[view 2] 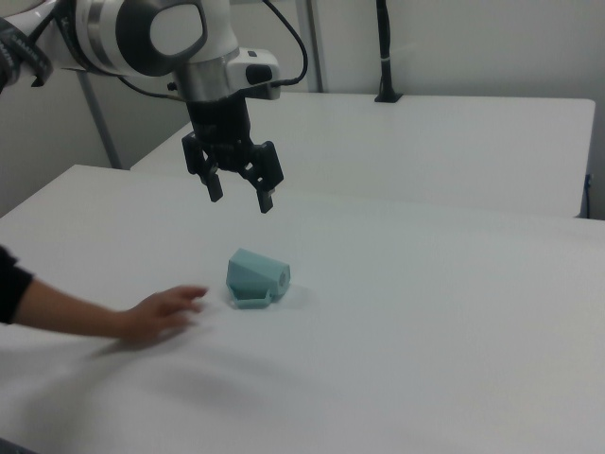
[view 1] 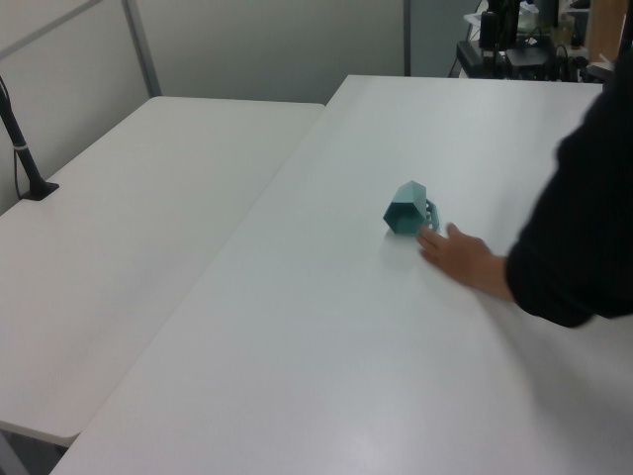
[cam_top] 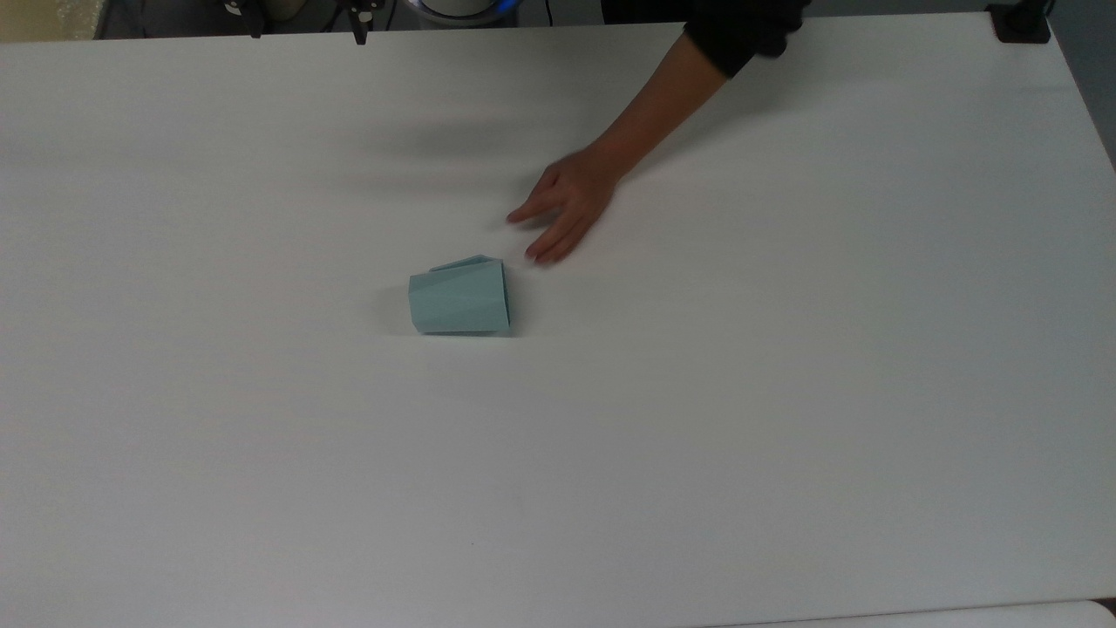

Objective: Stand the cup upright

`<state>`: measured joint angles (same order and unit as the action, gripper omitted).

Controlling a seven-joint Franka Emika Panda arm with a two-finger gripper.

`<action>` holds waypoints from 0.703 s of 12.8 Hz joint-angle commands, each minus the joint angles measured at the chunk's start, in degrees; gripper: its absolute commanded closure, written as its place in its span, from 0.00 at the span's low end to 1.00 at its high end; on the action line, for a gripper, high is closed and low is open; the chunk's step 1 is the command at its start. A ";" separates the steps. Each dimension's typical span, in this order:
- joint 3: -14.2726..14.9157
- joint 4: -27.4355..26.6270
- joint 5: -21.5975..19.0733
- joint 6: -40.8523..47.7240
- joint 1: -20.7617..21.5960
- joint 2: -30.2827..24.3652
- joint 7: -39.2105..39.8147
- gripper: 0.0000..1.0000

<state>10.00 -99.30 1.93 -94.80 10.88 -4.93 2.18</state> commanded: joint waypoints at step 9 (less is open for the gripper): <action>1.78 0.51 -3.94 4.01 -2.27 -2.02 5.65 0.00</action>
<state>11.91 -99.37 0.88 -91.76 8.28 -7.46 7.74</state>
